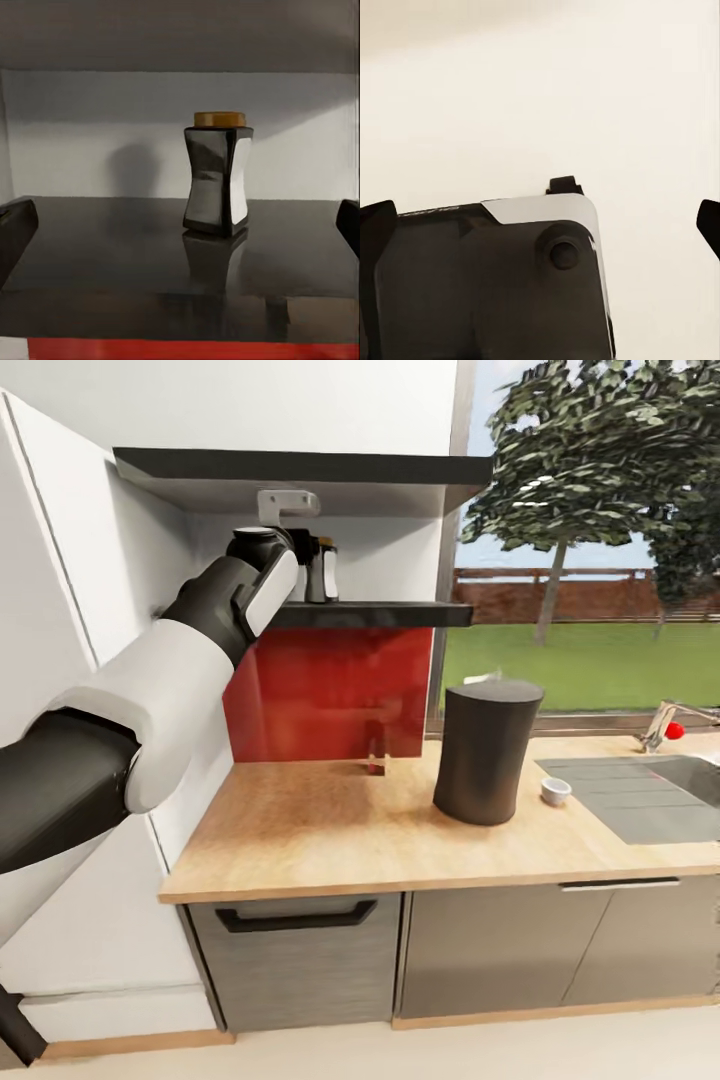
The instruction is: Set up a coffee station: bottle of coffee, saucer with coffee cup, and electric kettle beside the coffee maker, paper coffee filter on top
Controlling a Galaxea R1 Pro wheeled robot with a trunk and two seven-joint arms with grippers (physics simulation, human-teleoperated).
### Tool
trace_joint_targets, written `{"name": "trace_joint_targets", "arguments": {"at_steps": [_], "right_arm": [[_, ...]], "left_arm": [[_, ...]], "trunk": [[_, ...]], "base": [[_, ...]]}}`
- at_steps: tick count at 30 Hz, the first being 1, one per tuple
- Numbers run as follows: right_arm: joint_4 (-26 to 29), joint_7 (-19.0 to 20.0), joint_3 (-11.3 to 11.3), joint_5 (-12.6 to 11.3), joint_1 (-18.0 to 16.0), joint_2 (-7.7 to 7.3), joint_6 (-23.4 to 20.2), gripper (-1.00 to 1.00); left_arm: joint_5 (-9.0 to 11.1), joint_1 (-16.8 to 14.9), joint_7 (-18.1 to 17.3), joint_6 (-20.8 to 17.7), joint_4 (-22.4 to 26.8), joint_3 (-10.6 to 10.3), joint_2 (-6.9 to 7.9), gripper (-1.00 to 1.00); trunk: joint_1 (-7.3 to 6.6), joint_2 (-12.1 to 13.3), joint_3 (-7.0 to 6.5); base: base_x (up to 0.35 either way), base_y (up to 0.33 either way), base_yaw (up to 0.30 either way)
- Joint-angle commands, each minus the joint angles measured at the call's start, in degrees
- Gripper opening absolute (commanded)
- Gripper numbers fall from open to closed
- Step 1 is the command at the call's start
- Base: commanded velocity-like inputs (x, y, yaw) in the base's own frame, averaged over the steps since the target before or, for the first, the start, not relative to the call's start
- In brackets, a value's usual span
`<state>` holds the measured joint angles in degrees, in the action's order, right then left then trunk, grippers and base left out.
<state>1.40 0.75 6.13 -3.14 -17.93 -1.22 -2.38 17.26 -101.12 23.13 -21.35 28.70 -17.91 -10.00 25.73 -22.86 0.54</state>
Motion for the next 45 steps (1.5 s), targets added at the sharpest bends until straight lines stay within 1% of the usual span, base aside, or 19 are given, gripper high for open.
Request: {"name": "trace_joint_targets", "arguments": {"at_steps": [1, 7, 14, 17, 21, 22, 25, 26, 29, 35, 36, 37, 39, 41, 42, 44, 45], "right_arm": [[0.10, 0.07, 0.30, -0.31, 0.00, -0.04, -0.25, 1.00], [0.10, 0.05, 0.28, -0.29, 0.00, -0.02, -0.25, 1.00], [0.08, -0.03, 0.28, -0.23, 0.00, 0.10, -0.28, 1.00], [0.05, -0.04, 0.28, -0.21, 0.00, 0.21, -0.29, 1.00], [0.03, -0.04, 0.28, -0.21, 0.00, 0.24, -0.33, 1.00], [0.02, -0.04, 0.28, -0.20, 0.00, 0.25, -0.34, 1.00], [0.01, -0.04, 0.28, -0.19, 0.00, 0.25, -0.34, 1.00], [0.01, -0.04, 0.28, -0.18, 0.00, 0.25, -0.34, 1.00], [0.01, -0.04, 0.28, -0.20, 0.00, 0.25, -0.34, 1.00], [0.01, -0.04, 0.28, -0.18, 0.00, 0.25, -0.34, 1.00], [0.01, -0.04, 0.28, -0.19, 0.00, 0.25, -0.32, 1.00], [0.01, -0.04, 0.28, -0.18, 0.00, 0.23, -0.30, 1.00], [-0.01, -0.07, 0.28, -0.19, 0.02, 0.22, -0.29, 1.00], [-0.05, -0.08, 0.28, -0.17, 0.06, 0.09, -0.32, 1.00], [-0.05, 0.02, 0.28, 0.35, 0.14, 0.05, -0.33, 1.00], [-0.02, 0.07, 0.28, 1.63, 0.16, 0.02, -0.34, 1.00], [-0.01, 0.10, 0.28, 3.73, 0.17, 0.02, -0.31, 1.00]], "left_arm": [[0.36, -0.04, 0.44, -0.18, 0.04, -0.20, 0.00, 1.00], [0.33, -0.04, 0.57, -0.21, 0.04, -0.14, 0.00, 1.00], [0.27, -0.04, 0.76, -0.21, 0.04, -0.17, 0.00, 1.00], [0.21, -0.04, 0.73, -0.35, 0.04, -0.19, 0.00, 1.00], [-0.26, -0.11, 0.47, -0.78, -0.19, -0.47, 0.00, 1.00], [-0.12, -0.46, 0.45, -1.54, -0.63, -0.39, 0.00, 1.00], [-0.09, -1.70, 0.82, -5.92, -0.94, -0.34, 0.64, 1.00], [-0.08, -1.96, 0.84, -6.47, -0.90, -0.33, 0.80, 1.00], [-0.18, -3.59, 0.97, -8.49, -0.71, -0.32, 1.96, 1.00], [-0.20, -4.36, 1.52, -8.97, -0.66, -0.30, 3.04, 1.00], [-0.09, -4.31, 1.60, -8.99, -0.55, -0.28, 3.43, 1.00], [0.05, -4.17, 1.67, -8.99, -0.36, -0.23, 4.23, 1.00], [0.03, -4.01, 1.71, -8.98, -0.30, -0.22, 4.73, 1.00], [0.08, -3.84, 1.72, -8.97, -0.25, -0.21, 5.99, 1.00], [0.09, -3.77, 1.68, -8.97, -0.24, -0.20, 7.22, 1.00], [0.07, -3.75, 1.67, -8.94, -0.23, -0.20, 7.63, 1.00], [0.06, -3.74, 1.71, -8.91, -0.23, -0.20, 7.88, 1.00]], "trunk": [[0.06, -0.06, 0.06], [0.06, -0.06, 0.06], [0.06, -0.06, 0.06], [0.06, -0.06, 0.06], [0.06, -0.06, 0.06], [0.06, -0.06, 0.06], [0.06, -0.06, 0.06], [0.06, -0.06, 0.06], [0.06, -0.06, 0.06], [0.06, -0.06, 0.06], [0.06, -0.06, 0.06], [0.06, -0.06, 0.06], [0.06, -0.06, 0.06], [0.06, -0.06, 0.06], [0.06, -0.06, 0.06], [0.06, -0.06, 0.06], [0.06, -0.06, 0.06]], "base": [[0.335, 0.027, -0.254], [0.336, 0.048, -0.263], [0.333, -0.048, -0.259], [0.314, -0.009, -0.104], [0.100, -0.002, -0.021], [0.023, 0.000, -0.005], [0.008, 0.000, -0.002], [0.004, 0.000, -0.001], [0.001, 0.000, 0.000], [0.000, 0.000, 0.000], [0.000, 0.000, 0.000], [0.000, 0.000, 0.000], [0.000, 0.000, 0.000], [0.000, 0.000, 0.000], [0.000, 0.000, 0.000], [0.000, 0.000, 0.000], [0.000, 0.000, 0.000]]}}
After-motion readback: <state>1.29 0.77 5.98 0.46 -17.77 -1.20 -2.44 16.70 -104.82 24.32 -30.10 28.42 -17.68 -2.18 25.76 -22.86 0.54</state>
